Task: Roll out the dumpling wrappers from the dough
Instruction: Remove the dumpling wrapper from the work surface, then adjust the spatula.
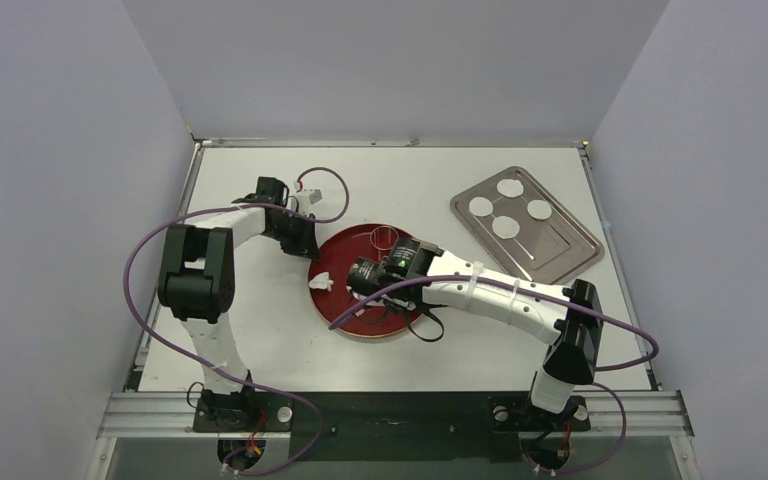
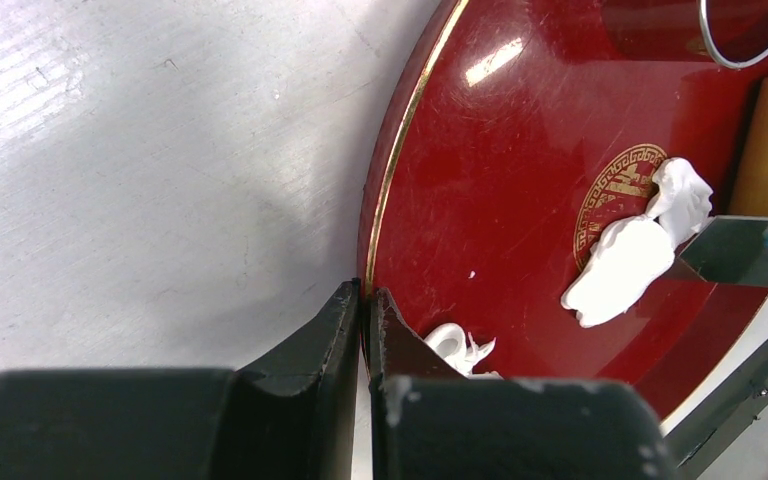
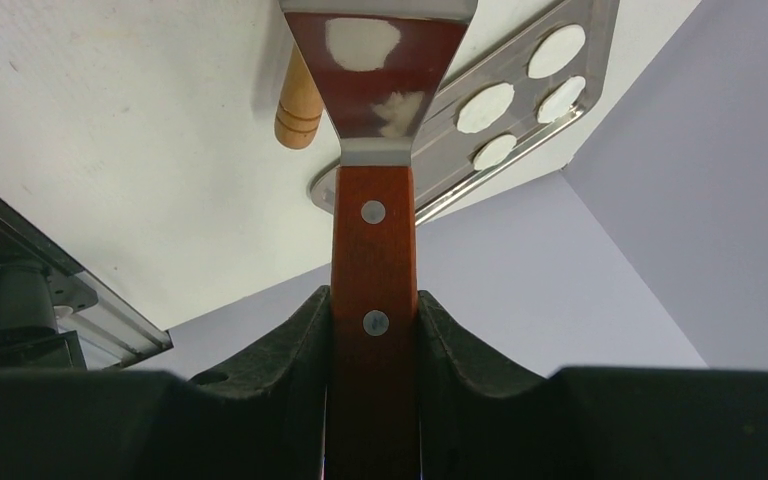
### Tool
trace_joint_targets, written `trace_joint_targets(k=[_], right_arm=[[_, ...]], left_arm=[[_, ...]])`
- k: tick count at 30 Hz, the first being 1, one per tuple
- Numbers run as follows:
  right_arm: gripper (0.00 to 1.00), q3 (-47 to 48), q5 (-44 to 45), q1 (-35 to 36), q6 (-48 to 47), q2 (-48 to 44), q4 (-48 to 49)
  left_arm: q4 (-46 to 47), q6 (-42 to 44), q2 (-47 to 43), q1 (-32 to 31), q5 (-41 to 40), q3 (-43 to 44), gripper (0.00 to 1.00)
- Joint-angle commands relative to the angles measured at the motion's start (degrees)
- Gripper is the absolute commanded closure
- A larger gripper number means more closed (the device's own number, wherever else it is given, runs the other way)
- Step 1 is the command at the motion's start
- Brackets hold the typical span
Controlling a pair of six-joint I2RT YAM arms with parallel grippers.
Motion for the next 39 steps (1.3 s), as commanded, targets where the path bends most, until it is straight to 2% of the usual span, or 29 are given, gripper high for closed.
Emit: trace_joint_targets(k=[1,3,4,5,7,9,16,22,26,29,30,31,33,35,39], right_arm=[[1.0,1.28,3.61,-0.33,-0.21,-1.61,-1.68],[1.0,2.66,4.74,-0.28,-0.34,-2.21,-1.77],[1.0,3.28,4.97,-0.27,-0.71,-2.45,-1.8],[1.0,4.4,5.21,-0.27,-1.0,-3.01,-1.82],[1.0,5.24,5.08,-0.5,-2.14,-3.78,-1.75],[1.0,5.0,5.22,-1.07,-3.0,-4.49,-1.63],[1.0,3.74,3.64,-2.8,-4.64,-8.64,3.6],[1.0,-0.6,-1.57,-3.43,-8.5,-14.73,12.01],[1.0,-4.53,-4.93,-3.75,-11.55,-18.69,18.51],[1.0,-5.24,-7.27,-3.72,-13.48,-20.01,21.71],[1.0,-5.07,-8.62,-3.67,-13.66,-20.41,22.24],[1.0,-4.87,-9.26,-3.51,-14.17,-20.69,23.34],[1.0,-4.86,-10.81,-2.76,-15.46,-21.39,24.93],[1.0,-4.67,-12.52,-1.82,-16.75,-22.13,25.76],[1.0,-3.56,-15.29,0.13,-18.76,-23.1,26.77]], left_arm=[[-1.6,0.85,-2.8,0.26,4.81,2.49,1.0],[-1.77,0.89,-2.76,0.25,5.06,2.75,1.0],[-1.97,0.91,-2.68,0.29,5.17,3.0,0.96],[-2.04,0.99,-2.67,0.43,5.24,3.23,0.86],[-2.68,1.44,-2.47,0.76,5.94,4.34,0.73],[-3.05,1.8,-2.26,1.59,8.04,5.7,0.68],[-5.18,6.33,-3.39,4.17,17.76,9.49,0.61],[-8.93,9.88,-7.85,6.71,31.09,16.2,0.56],[-22.32,20.95,-10.75,6.81,35.63,24.82,0.55],[-38.24,32.24,-11.29,6.68,39.1,35.41,0.54],[-42.01,35.38,-11.19,5.58,39.57,37.93,0.53],[-50.22,41.57,-10.79,4.67,39.63,42.86,0.51],[-59.36,48.18,-10.31,-0.32,37.36,48.36,0.5],[-61.79,48.79,-10.81,-7.28,35.53,49.22,0.49],[-62.08,48.63,-13.64,-12.6,40.57,44.09,0.48]])
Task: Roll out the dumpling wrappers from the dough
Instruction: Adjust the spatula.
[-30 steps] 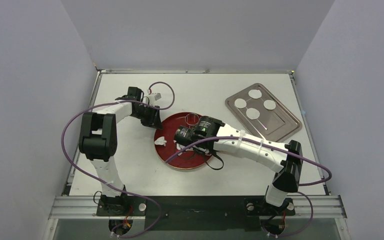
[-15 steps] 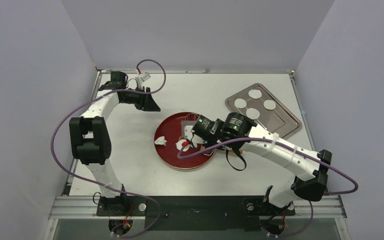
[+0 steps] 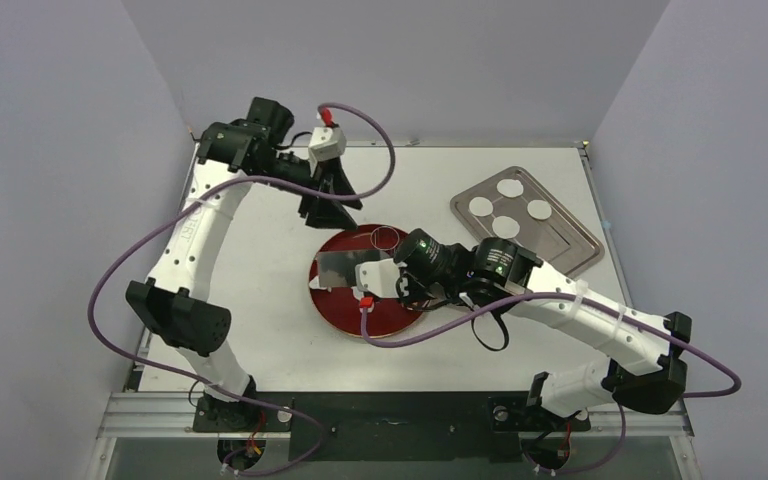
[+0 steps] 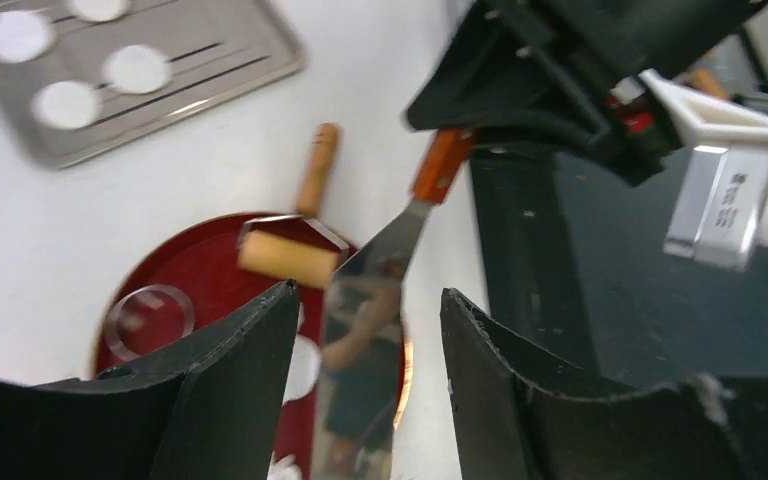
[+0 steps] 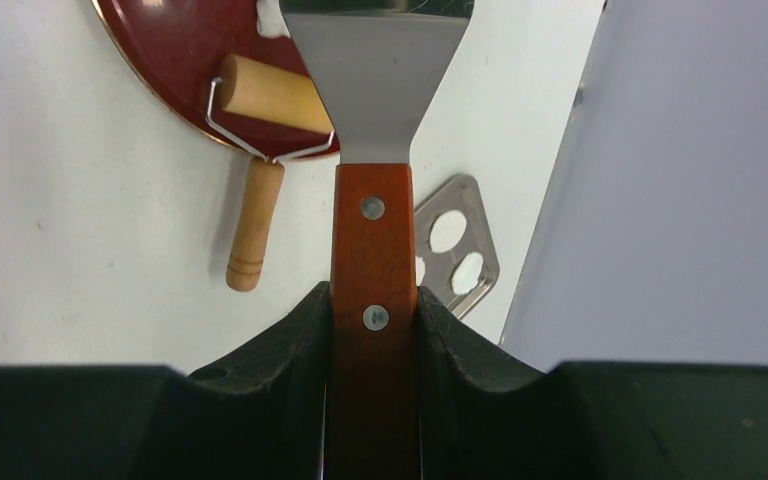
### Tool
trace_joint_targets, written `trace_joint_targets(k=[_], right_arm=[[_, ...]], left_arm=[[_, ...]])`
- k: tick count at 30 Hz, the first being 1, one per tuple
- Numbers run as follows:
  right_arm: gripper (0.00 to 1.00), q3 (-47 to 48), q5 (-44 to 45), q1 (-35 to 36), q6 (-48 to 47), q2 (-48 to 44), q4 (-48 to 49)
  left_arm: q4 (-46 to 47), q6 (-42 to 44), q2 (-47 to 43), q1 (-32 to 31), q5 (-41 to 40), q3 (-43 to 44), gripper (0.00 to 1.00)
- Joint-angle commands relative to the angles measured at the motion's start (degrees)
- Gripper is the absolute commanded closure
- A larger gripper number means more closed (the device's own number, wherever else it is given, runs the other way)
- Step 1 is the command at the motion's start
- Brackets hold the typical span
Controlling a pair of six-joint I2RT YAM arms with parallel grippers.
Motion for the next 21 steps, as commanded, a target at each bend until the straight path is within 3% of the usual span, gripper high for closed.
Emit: trace_joint_targets(k=[1,5,7,9,14,21], right_arm=[[1.0,1.94,-4.07,2.98,-3.69,-3.77,6.1],[1.0,2.06,-5.19,4.62,-5.22,-4.57,8.18],[1.0,1.43,-5.28,4.68,-6.02,-5.06,9.5],[1.0,0.85,-5.2,4.56,-6.94,-5.38,10.88],[1.0,1.49,-5.51,4.39,-9.08,-4.45,11.34],[1.0,2.24,-5.31,4.33,-10.68,-4.05,11.72]], left_arm=[[-10.43,4.66,-3.22,-5.11,5.11,-3.98,0.48],[7.17,-15.49,-9.14,-10.42,2.62,-13.81,0.48],[19.31,-21.71,-12.75,-10.86,4.3,-19.81,0.47],[22.86,-24.95,-13.8,-11.6,3.77,-22.34,0.47],[20.99,-24.69,-13.24,-15.97,1.59,-21.02,0.46],[23.18,-27.38,-14.02,-17.5,2.14,-25.12,0.46]])
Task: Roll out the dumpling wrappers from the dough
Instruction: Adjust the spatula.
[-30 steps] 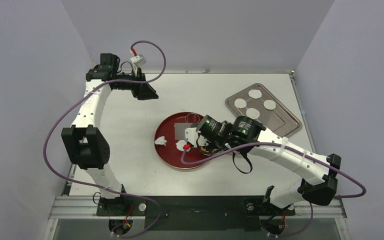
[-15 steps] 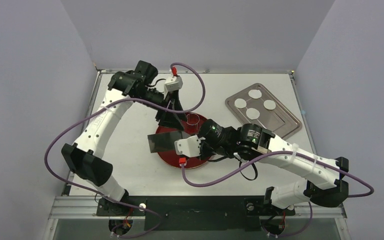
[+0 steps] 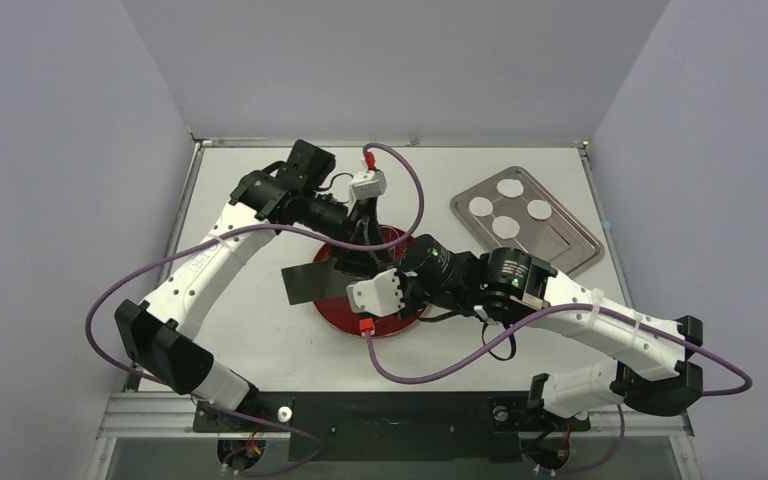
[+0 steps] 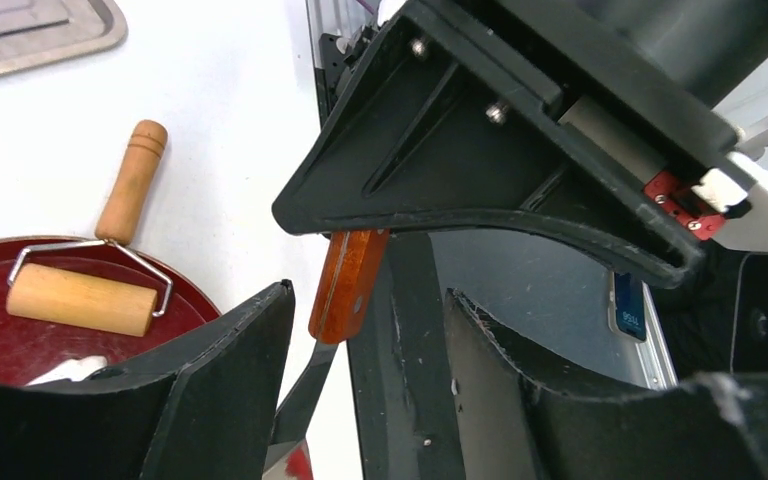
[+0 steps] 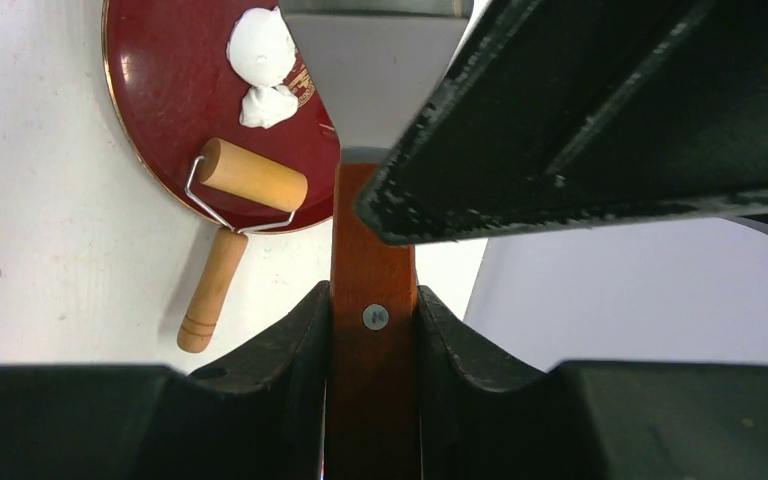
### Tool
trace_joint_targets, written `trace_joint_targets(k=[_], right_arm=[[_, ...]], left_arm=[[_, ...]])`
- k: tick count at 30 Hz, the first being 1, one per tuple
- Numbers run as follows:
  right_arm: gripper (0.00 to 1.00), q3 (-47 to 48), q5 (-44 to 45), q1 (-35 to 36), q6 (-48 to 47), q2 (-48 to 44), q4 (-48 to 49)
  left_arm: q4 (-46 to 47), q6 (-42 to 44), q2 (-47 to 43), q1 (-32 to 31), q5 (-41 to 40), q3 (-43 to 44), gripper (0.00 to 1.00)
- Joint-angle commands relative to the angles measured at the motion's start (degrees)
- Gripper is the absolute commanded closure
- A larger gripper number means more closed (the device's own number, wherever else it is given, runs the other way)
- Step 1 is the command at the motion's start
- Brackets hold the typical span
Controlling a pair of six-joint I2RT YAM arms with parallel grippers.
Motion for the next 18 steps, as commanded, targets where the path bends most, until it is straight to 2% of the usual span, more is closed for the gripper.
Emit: trace_joint_targets(k=[1,12,15,16,18], right_arm=[[1.0,2.4,-0.19,-0.19,-1.5,-0.91,4.49],[1.0,2.71,-0.14,-0.3,-2.88,-0.56,5.93],[1.0,2.76,-0.22,-0.57,-3.09,-0.69,6.13],[1.0,2.56,-0.33,-0.69,-3.16,-0.79,6.22],[1.0,2.26,-0.61,-0.75,-3.23,-0.85,6.48]], left_arm=[[3.11,-1.65,-2.24,-0.58,0.65,-2.8,0.46],[3.9,-1.28,-0.49,-2.66,-2.2,-2.04,0.45],[1.3,1.51,0.05,-3.0,-2.09,-2.06,0.45],[0.93,2.08,0.1,-3.07,-1.96,-2.03,0.46],[0.29,2.78,0.29,-3.33,-1.82,-1.72,0.56]])
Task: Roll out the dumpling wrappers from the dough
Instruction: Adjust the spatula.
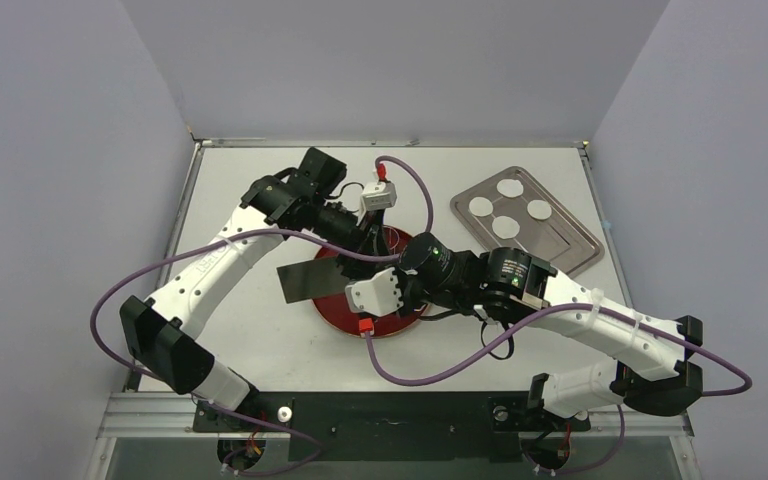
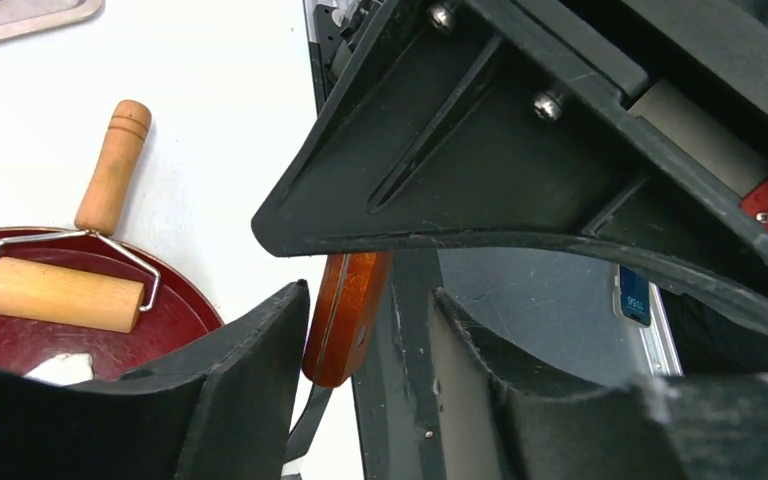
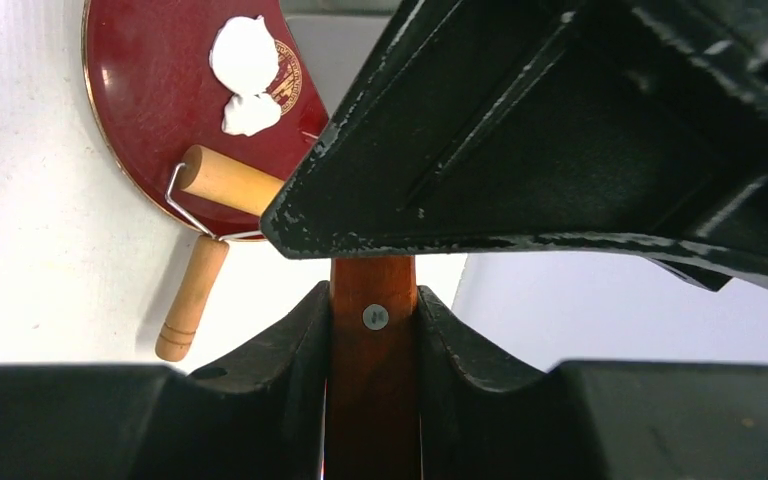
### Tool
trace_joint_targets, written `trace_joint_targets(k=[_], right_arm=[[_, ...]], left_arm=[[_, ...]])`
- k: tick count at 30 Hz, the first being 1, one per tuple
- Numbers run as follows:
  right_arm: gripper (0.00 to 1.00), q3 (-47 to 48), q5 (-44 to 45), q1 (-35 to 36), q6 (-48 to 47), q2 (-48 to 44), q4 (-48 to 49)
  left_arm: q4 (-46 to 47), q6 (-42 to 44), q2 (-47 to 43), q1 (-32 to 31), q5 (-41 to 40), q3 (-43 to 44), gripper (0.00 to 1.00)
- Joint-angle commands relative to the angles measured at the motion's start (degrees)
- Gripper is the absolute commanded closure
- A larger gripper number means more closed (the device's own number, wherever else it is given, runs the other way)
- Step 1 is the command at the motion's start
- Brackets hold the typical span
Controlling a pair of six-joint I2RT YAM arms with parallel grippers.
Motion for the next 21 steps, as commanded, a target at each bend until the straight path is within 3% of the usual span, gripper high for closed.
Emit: trace_joint_targets(k=[1,4,6,13,15,17,18,21], right_arm=[[1.0,2.23,-0.62,-0.52,-0.59,-0.82,5.11],[1.0,2.4,-0.9,-0.6,-0.62,-0.69,5.28],[1.0,2.46,-1.18,-0.71,-0.64,-0.6,5.32],[1.0,1.2,0.62,-0.94,0.99,-1.37,6.68],[0.83,-0.46,1.22,-1.3,4.02,-2.39,8.73],[0.51,-2.18,-0.61,-2.46,7.86,-3.61,10.75],[0.25,-3.31,-1.89,-2.99,11.69,-4.07,12.53],[0.15,-5.65,-4.36,-6.35,20.45,-6.14,15.99]], left_arm=[[-1.44,3.31,0.57,-0.64,0.66,1.55,0.68],[-4.22,4.68,1.44,-0.9,1.35,2.85,0.91],[-6.84,6.43,2.23,-0.93,1.7,3.68,1.0],[-7.39,7.04,2.49,-0.88,0.58,5.48,1.0],[-2.76,3.32,1.44,-0.87,-2.13,4.59,1.0],[0.7,-0.12,1.2,-0.75,-5.07,4.31,1.0],[1.45,-1.09,1.33,-0.62,-5.96,4.36,1.0],[3.28,-2.46,1.47,0.14,-9.13,3.4,1.0]])
